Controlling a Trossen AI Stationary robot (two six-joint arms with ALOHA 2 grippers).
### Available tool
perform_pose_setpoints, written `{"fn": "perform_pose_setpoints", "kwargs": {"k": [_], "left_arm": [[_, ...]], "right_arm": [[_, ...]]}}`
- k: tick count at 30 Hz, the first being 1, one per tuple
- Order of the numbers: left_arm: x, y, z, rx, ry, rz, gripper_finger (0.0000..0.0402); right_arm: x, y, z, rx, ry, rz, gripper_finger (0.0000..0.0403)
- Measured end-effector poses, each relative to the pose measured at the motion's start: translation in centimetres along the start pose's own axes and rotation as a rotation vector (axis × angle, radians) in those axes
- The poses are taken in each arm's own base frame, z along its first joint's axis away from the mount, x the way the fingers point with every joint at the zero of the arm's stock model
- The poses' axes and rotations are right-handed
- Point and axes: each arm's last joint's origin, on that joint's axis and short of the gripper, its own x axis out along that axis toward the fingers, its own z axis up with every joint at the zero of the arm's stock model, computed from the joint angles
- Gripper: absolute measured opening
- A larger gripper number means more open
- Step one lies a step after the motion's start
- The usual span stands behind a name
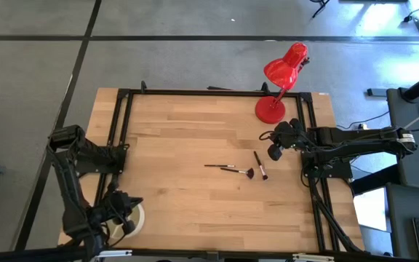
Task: Pick & Place Makeup Brushes
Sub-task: Put the black eyeshadow brush into the makeup organizer
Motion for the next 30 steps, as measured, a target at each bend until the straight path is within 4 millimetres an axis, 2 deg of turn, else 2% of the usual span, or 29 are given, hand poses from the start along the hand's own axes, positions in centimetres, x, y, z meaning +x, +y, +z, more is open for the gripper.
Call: {"fn": "perform_pose_setpoints", "kwargs": {"k": [8, 17, 22, 26, 30], "left_arm": [[-1.1, -0.3, 0.8, 0.026, 0.016, -0.011, 0.0044], [-2.8, -0.6, 1.9, 0.002, 0.156, 0.018, 0.0088], [-3.3, -0.5, 2.7, 0.012, 0.123, 0.015, 0.0100], [-3.0, -0.6, 4.0, 0.039, 0.068, 0.000, 0.0106], [-1.4, -0.1, 6.9, 0.006, -0.026, 0.024, 0.0106]], "right_arm": [[0.0, 0.0, 0.0, 0.004, 0.000, 0.000, 0.0069], [0.0, 0.0, 0.0, 0.007, -0.001, 0.000, 0.0069], [0.0, 0.0, 0.0, 0.007, -0.001, 0.001, 0.0069], [0.0, 0.1, 0.1, 0.012, -0.010, 0.005, 0.0069], [0.0, 0.2, 0.4, 0.016, -0.033, 0.018, 0.0069]]}}
